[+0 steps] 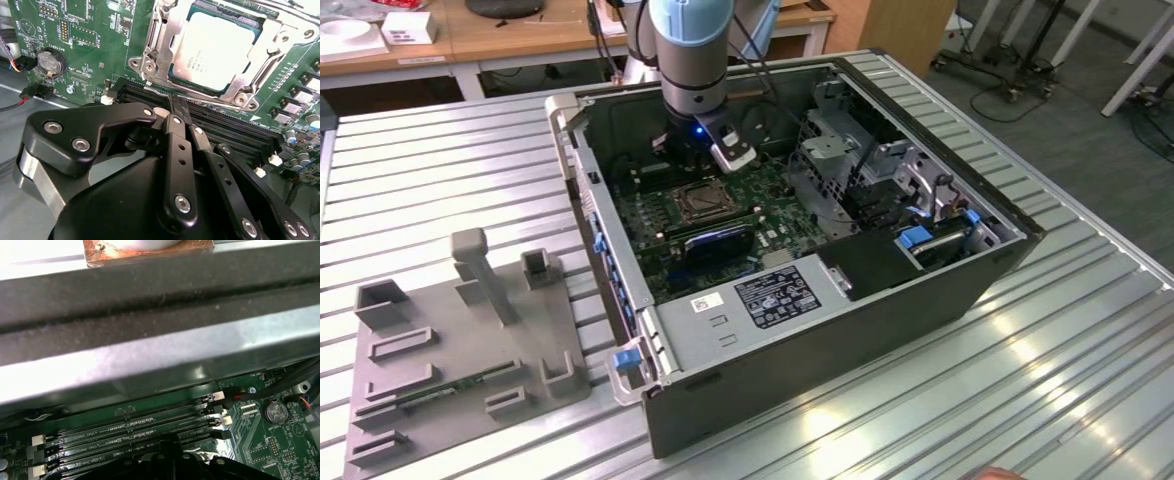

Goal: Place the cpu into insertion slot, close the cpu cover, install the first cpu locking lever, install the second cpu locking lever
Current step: 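Install the first cpu locking lever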

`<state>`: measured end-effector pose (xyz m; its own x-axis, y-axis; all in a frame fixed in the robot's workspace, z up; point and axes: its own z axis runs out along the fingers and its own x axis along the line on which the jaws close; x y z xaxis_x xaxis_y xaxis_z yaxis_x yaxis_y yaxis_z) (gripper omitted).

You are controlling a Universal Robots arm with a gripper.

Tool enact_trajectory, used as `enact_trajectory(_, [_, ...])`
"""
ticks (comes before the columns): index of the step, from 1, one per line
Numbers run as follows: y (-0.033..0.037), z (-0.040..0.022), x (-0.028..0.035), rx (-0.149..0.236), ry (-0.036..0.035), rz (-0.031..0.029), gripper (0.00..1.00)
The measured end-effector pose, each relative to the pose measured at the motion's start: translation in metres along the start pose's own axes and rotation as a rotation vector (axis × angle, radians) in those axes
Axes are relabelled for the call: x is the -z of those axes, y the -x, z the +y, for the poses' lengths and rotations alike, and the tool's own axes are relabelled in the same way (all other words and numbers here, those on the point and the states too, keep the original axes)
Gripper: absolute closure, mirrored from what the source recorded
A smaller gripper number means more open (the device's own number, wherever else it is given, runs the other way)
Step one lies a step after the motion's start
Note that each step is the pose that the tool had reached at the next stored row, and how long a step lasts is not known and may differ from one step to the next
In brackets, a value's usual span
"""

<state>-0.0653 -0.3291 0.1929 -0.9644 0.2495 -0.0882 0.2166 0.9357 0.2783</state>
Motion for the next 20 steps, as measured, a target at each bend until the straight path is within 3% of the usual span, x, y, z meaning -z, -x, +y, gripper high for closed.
enact_trajectory(9, [0.0000,-0.0003,-0.0003,0.001,-0.0044,-0.0010,0.90])
enact_trajectory(20, [0.0001,0.0001,0.0009,0.001,-0.0046,-0.0010,0.90])
